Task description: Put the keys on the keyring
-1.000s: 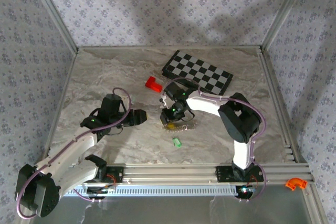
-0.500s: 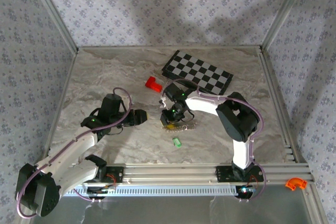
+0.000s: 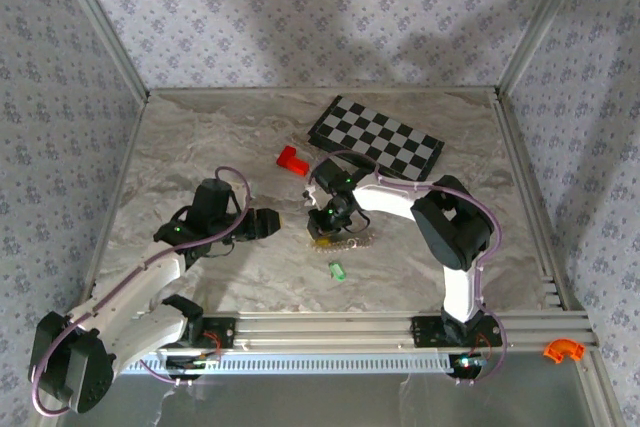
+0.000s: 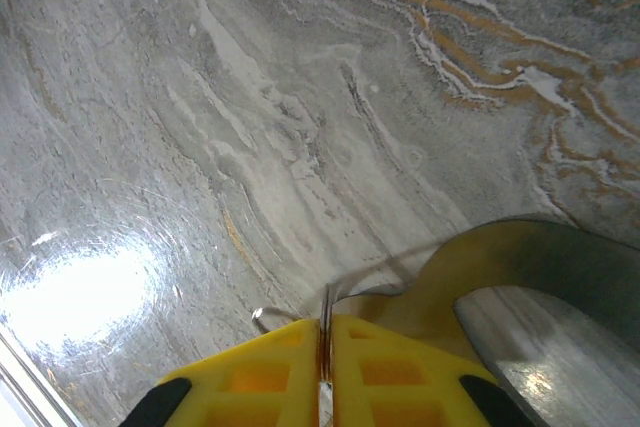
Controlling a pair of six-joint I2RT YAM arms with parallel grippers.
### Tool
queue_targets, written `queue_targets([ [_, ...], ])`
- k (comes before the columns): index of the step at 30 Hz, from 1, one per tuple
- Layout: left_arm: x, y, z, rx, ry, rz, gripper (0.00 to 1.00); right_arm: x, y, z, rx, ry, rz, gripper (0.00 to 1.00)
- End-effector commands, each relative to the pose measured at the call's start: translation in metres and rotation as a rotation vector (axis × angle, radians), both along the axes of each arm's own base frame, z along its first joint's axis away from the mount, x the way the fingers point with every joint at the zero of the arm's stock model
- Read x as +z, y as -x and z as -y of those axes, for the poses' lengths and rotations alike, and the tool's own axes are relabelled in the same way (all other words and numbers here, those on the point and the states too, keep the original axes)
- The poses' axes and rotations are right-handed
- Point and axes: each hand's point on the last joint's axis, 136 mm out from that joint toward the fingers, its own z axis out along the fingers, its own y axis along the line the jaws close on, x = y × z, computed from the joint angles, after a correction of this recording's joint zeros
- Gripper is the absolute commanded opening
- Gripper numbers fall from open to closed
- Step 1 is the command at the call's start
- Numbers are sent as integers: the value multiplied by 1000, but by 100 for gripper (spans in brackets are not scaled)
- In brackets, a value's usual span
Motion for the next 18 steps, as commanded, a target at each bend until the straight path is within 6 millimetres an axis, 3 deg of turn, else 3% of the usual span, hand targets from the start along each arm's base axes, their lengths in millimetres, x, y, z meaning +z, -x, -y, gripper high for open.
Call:
queue_targets([
  [1, 11, -3, 2, -7, 29, 38, 50, 1, 5, 0, 26, 10, -10, 8],
  [5, 17, -2, 1, -12, 32, 67, 50, 13, 4, 0, 36, -18, 29, 3],
  [10, 41, 0, 2, -33, 60, 144, 50, 39, 6, 2, 71, -82, 125, 0],
  [18, 108, 11, 9, -106, 177, 335, 50, 122, 18, -2, 163, -287, 397, 0],
])
